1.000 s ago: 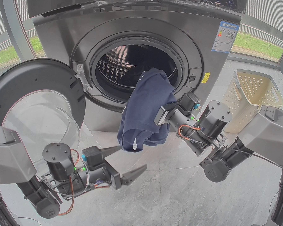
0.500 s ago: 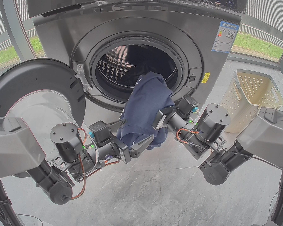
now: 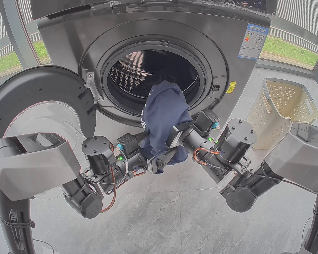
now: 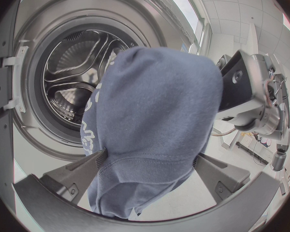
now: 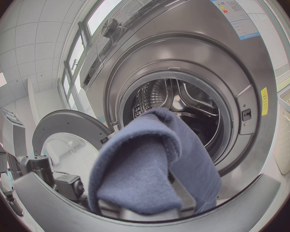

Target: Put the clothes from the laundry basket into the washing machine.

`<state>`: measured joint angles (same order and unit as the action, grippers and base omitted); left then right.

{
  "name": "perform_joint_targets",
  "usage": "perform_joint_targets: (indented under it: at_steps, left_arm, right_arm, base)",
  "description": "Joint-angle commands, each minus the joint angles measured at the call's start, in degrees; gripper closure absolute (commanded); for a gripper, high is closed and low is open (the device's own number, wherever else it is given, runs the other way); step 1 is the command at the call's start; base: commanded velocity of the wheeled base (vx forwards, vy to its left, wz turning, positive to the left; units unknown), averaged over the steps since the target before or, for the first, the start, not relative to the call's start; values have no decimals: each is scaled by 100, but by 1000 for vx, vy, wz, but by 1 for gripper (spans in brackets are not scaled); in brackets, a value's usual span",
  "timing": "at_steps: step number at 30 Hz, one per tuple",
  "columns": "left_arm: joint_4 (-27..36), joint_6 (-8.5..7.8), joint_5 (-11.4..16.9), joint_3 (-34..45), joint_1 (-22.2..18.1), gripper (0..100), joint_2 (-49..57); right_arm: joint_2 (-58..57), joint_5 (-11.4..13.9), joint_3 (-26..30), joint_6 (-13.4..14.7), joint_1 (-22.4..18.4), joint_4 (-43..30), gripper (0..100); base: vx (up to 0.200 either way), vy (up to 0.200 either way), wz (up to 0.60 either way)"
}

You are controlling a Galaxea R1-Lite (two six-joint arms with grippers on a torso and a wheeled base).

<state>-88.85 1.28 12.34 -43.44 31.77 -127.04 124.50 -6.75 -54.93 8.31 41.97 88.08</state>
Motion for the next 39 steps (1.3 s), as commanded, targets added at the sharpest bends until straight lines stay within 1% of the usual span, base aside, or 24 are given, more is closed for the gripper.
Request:
perform_joint_targets:
  at_steps: [1, 6, 14, 20, 23, 29, 35, 39]
  left_arm:
    - [-1, 4, -3, -192, 14, 0, -357]
    - [8, 4, -30, -411, 14, 0, -603]
    - [8, -14, -214, -860, 22, 0, -866]
    - [-1, -40, -214, -640, 31, 0, -858]
    - [-10, -58, -205, -359, 58, 0, -629]
    - [-1, -58, -161, 19, 251, 0, -251]
    - [8, -23, -153, -60, 444, 0, -313]
    - [8, -14, -188, -297, 488, 0, -620]
  right_arm:
    - [39, -28, -9, 4, 65, -19, 100]
    - [83, -168, -26, 12, 145, -27, 100]
    - [74, -186, -26, 30, 189, -36, 100]
    - [92, -195, -70, 48, 65, -54, 100]
    - [224, -186, -229, 48, -137, -54, 100]
    - [408, -186, -404, 48, -260, -63, 100]
    - [522, -204, -483, 48, -189, -71, 100]
    - [540, -204, -510, 56, -163, -80, 100]
  base:
    - [0, 0, 0]
    - [0, 0, 0]
    - [0, 0, 0]
    - [0, 0, 0]
    - [0, 0, 0]
    - [0, 0, 0]
    - [0, 0, 0]
    - [0, 0, 0]
